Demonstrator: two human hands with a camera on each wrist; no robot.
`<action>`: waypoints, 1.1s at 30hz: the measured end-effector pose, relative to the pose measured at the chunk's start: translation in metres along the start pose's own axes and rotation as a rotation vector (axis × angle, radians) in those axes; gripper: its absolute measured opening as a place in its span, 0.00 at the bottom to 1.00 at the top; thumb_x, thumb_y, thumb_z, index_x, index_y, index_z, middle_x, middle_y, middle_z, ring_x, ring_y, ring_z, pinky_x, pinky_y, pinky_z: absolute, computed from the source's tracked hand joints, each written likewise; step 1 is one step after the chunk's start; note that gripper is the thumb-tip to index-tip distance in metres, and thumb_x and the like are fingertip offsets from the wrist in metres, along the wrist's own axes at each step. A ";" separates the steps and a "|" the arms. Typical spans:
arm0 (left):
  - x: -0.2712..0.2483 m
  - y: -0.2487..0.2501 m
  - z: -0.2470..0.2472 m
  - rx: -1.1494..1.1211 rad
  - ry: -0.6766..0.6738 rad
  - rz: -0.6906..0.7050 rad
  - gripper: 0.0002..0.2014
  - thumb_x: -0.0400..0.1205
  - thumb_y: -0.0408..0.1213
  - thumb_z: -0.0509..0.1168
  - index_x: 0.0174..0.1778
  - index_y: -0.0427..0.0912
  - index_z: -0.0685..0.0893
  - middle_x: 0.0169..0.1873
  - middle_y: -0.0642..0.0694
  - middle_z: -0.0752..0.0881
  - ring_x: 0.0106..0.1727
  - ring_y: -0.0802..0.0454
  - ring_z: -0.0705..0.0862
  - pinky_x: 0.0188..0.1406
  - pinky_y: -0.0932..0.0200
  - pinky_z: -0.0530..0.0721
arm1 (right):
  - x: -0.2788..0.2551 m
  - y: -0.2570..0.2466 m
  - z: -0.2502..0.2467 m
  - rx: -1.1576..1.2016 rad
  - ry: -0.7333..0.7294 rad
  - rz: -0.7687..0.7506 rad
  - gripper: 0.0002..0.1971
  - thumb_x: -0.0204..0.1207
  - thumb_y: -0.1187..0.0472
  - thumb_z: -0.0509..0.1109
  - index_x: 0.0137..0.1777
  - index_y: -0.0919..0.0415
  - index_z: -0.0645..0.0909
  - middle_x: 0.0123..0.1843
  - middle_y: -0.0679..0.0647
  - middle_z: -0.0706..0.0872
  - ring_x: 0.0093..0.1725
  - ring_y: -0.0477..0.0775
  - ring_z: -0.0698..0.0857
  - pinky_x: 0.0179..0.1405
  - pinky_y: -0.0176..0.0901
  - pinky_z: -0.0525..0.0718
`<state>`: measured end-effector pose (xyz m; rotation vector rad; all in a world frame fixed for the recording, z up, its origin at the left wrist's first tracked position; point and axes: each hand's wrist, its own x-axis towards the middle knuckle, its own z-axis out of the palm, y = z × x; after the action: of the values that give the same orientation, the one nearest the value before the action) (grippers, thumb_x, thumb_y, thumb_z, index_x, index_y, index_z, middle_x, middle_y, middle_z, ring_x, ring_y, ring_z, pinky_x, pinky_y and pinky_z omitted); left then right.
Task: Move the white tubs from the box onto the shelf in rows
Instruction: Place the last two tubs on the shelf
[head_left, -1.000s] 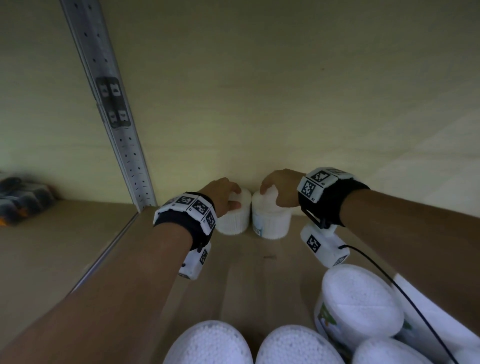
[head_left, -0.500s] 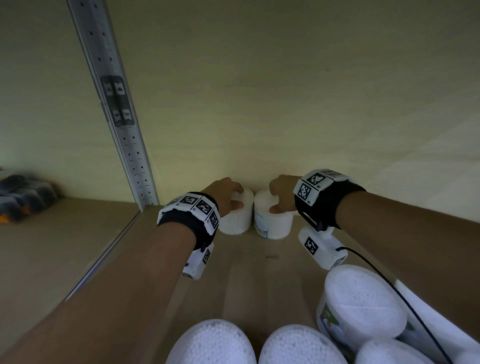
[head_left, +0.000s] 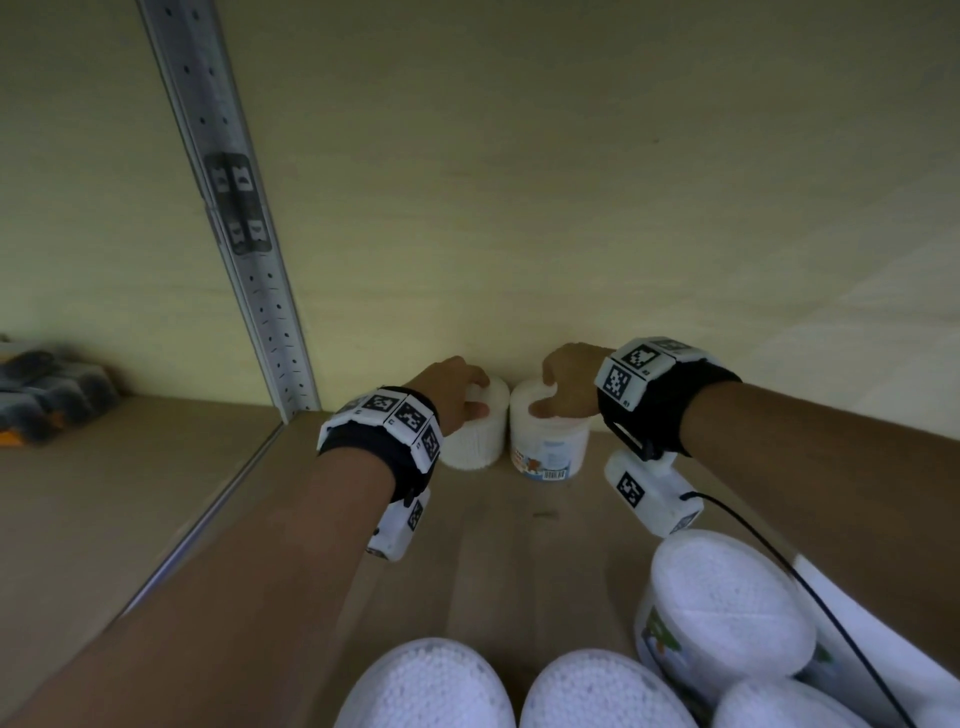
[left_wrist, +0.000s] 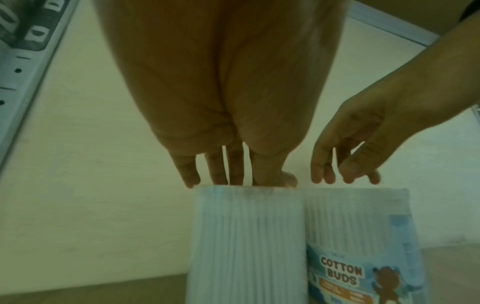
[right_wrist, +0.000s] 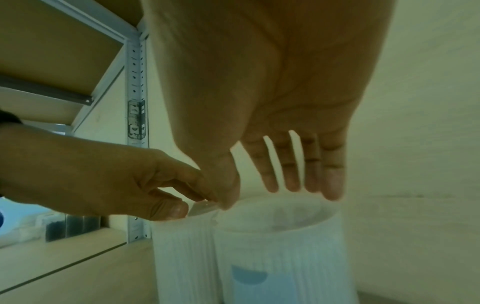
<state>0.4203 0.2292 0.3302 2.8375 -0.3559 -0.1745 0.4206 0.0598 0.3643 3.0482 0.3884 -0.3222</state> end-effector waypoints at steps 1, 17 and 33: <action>0.000 0.000 0.000 -0.002 0.000 -0.001 0.25 0.84 0.43 0.62 0.77 0.42 0.69 0.75 0.39 0.69 0.76 0.42 0.69 0.74 0.53 0.67 | 0.001 0.000 0.001 -0.024 -0.032 0.018 0.32 0.79 0.41 0.63 0.69 0.69 0.78 0.68 0.64 0.83 0.65 0.63 0.83 0.68 0.53 0.80; 0.001 -0.001 0.004 -0.022 0.013 0.015 0.24 0.84 0.42 0.62 0.77 0.43 0.69 0.75 0.40 0.69 0.76 0.43 0.69 0.74 0.55 0.64 | -0.003 0.011 -0.007 -0.020 -0.063 -0.052 0.32 0.76 0.63 0.72 0.80 0.57 0.67 0.81 0.57 0.67 0.79 0.58 0.70 0.74 0.45 0.70; -0.003 -0.002 -0.014 -0.097 -0.128 0.130 0.31 0.75 0.13 0.52 0.68 0.45 0.77 0.79 0.44 0.67 0.80 0.46 0.66 0.73 0.53 0.71 | 0.001 0.010 -0.005 0.000 -0.061 -0.089 0.30 0.77 0.66 0.70 0.79 0.61 0.69 0.80 0.59 0.71 0.77 0.59 0.74 0.73 0.44 0.71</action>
<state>0.4201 0.2354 0.3434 2.7037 -0.5416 -0.3381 0.4249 0.0508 0.3692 3.0183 0.5211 -0.4178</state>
